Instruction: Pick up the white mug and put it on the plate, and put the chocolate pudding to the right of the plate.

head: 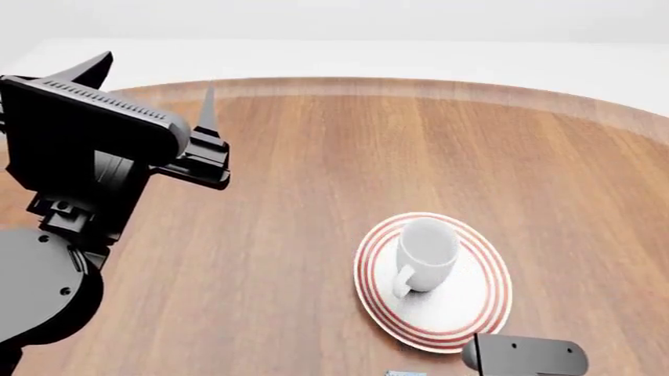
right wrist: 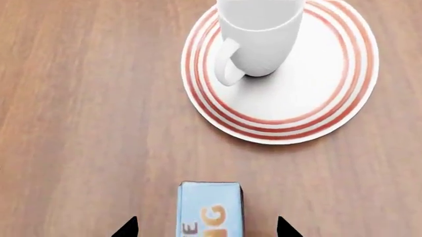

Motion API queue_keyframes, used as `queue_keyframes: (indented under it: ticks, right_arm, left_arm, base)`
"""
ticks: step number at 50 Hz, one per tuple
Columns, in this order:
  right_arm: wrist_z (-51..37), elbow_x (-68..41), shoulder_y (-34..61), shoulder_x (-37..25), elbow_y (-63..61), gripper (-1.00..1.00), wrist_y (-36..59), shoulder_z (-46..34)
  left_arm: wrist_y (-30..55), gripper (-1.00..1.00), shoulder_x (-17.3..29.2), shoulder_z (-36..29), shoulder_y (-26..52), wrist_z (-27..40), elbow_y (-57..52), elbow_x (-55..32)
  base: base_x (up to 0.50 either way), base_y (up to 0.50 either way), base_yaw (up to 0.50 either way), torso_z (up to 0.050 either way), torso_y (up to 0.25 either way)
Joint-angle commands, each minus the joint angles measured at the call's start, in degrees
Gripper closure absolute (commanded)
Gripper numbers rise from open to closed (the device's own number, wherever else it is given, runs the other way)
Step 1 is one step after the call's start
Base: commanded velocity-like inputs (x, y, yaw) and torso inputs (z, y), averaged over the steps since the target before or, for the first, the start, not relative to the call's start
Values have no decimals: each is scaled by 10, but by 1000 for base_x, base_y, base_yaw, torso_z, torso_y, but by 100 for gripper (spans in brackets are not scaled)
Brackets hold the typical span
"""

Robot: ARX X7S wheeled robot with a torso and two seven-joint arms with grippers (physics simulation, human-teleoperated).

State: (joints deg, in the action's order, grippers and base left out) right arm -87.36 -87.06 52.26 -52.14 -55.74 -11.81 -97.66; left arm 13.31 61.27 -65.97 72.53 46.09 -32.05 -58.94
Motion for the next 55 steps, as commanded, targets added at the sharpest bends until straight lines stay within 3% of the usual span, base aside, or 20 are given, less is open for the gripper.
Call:
queue_keyframes:
  ticks: [1, 55]
  right_arm:
    - [49, -23, -11, 4, 19, -100, -16, 18]
    - [103, -36, -23, 16, 93, -100, -3, 13]
  left_arm:
    - [-3, -100, -13, 17, -5, -14, 2, 3]
    - [-12, -100, -14, 21, -22, -16, 11, 4]
  base:
    - [0, 0, 0, 0, 0]
    - [0, 0, 0, 0, 0]
